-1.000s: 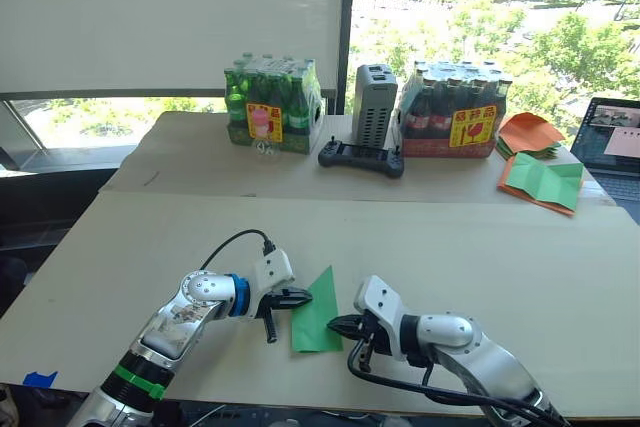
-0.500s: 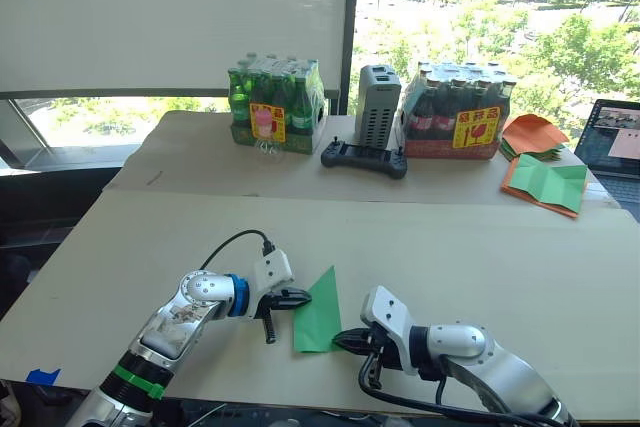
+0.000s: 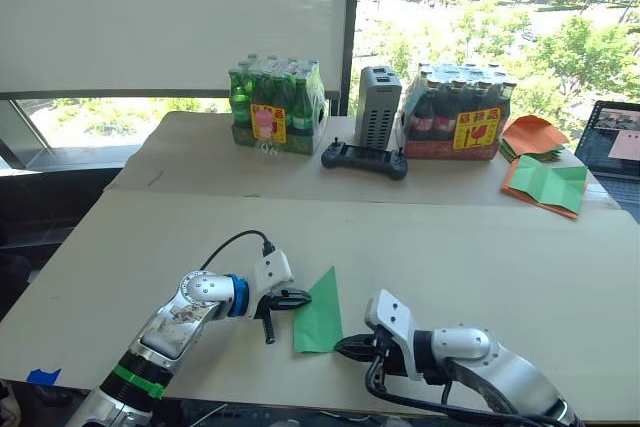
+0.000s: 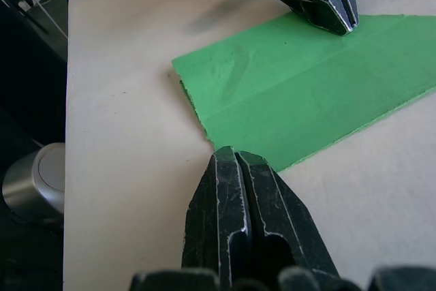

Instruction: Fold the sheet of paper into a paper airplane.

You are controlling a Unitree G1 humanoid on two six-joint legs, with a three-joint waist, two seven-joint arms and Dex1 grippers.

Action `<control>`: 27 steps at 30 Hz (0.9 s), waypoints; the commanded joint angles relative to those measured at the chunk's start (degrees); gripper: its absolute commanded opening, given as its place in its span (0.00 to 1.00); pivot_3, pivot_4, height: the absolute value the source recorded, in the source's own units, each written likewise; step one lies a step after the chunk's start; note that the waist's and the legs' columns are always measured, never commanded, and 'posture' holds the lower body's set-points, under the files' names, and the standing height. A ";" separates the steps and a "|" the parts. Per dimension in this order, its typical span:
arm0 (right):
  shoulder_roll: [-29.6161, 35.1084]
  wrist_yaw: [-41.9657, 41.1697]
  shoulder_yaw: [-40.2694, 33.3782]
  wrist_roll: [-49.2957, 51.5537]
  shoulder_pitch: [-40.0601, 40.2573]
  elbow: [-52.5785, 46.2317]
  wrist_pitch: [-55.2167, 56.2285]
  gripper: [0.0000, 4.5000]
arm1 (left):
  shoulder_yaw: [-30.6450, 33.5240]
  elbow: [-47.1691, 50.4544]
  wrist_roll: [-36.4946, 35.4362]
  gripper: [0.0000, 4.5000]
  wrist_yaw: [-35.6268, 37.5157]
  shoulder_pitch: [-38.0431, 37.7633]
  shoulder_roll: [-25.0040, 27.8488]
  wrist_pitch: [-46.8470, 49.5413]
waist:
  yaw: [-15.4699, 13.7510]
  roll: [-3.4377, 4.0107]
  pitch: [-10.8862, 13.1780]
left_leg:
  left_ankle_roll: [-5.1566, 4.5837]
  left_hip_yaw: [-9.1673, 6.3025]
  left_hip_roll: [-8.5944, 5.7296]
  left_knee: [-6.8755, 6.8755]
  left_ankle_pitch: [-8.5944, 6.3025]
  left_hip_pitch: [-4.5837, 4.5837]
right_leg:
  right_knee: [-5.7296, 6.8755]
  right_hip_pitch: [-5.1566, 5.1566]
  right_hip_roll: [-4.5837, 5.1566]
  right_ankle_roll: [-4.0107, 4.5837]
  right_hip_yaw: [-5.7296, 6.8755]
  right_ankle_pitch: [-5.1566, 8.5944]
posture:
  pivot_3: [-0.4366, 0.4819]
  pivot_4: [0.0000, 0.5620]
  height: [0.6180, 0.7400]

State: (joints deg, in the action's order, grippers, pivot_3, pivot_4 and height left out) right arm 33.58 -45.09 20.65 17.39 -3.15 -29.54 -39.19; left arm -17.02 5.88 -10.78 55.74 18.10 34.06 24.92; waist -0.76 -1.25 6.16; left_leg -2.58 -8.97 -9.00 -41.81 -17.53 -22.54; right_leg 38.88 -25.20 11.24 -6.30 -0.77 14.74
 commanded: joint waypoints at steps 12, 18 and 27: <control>-5.55 3.16 -14.25 14.07 -2.56 0.24 -4.49 0.00 | 8.17 1.31 -3.75 0.02 2.10 3.13 3.78 1.62 | 0.06 -0.05 0.47 | 0.52 -0.06 -0.04 -0.03 0.30 -0.74 | 0.10 -0.81 0.04 0.04 0.01 -0.03 | 0.48 0.27 0.47; -5.99 4.88 -15.40 14.70 -2.67 0.23 -4.39 0.00 | 4.78 -4.92 2.79 0.33 8.40 5.67 7.76 -16.46 | 0.05 -0.02 0.51 | 0.53 -0.03 -0.07 -0.05 0.31 -0.87 | 0.09 -0.94 0.12 0.05 0.00 -0.04 | 0.48 0.27 0.47; -5.39 5.13 -16.98 16.10 -1.78 -1.92 -3.81 0.00 | -1.58 -31.69 9.44 0.63 18.32 20.79 2.68 -62.28 | -0.30 -0.07 0.54 | 0.53 -0.06 -0.09 -0.27 0.31 -1.12 | 0.07 -0.97 0.18 0.06 0.11 -0.06 | 0.48 0.27 0.47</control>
State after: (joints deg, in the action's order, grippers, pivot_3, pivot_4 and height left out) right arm 27.92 -39.85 5.02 32.38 -4.93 -29.34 -44.18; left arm -17.43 -22.39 -2.17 72.13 37.30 37.34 -29.19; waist -1.06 -1.32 6.70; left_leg -2.08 -9.03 -9.09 -42.15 -17.24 -23.72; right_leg 38.95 -26.19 11.43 -6.25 -0.67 14.68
